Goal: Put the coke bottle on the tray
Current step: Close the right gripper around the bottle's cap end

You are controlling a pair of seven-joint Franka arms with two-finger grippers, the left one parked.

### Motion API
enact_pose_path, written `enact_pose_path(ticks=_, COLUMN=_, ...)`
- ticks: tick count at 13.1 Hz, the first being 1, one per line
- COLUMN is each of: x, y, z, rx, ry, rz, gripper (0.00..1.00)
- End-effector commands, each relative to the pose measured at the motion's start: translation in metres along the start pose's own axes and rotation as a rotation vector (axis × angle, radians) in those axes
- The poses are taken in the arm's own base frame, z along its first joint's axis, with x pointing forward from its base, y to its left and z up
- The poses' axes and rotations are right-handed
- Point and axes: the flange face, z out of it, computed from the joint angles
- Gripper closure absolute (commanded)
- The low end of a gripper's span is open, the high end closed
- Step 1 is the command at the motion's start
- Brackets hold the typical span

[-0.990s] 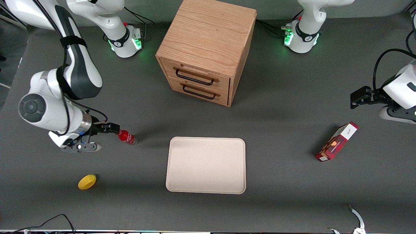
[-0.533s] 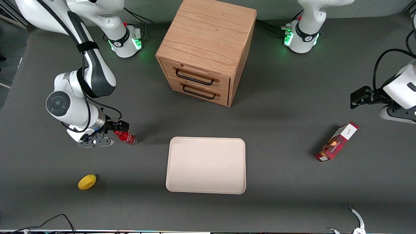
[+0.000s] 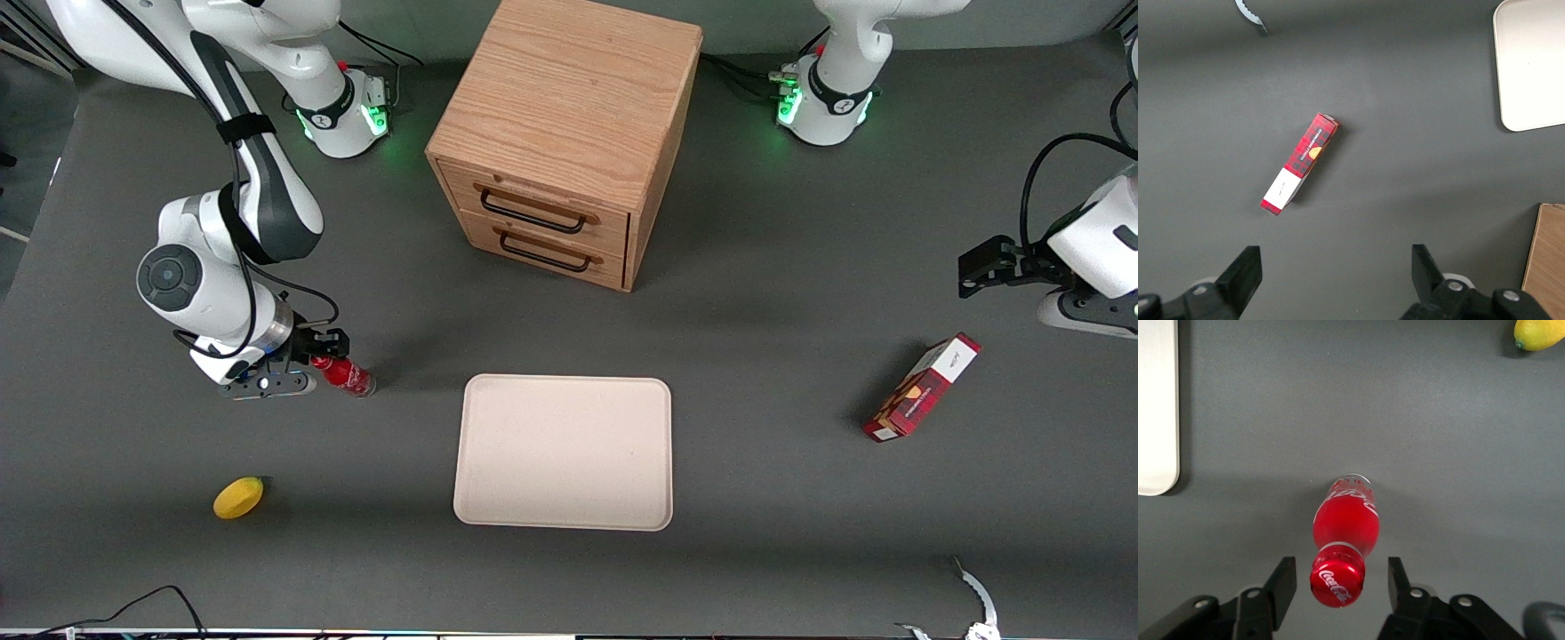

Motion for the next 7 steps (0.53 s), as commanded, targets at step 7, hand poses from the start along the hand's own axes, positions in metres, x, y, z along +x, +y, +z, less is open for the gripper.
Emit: enact_pose_path(ticks=7, x=-0.004, y=-0.002, z=-0.017, rx=-0.010, ry=0.027, rz=-0.026, gripper=1.00)
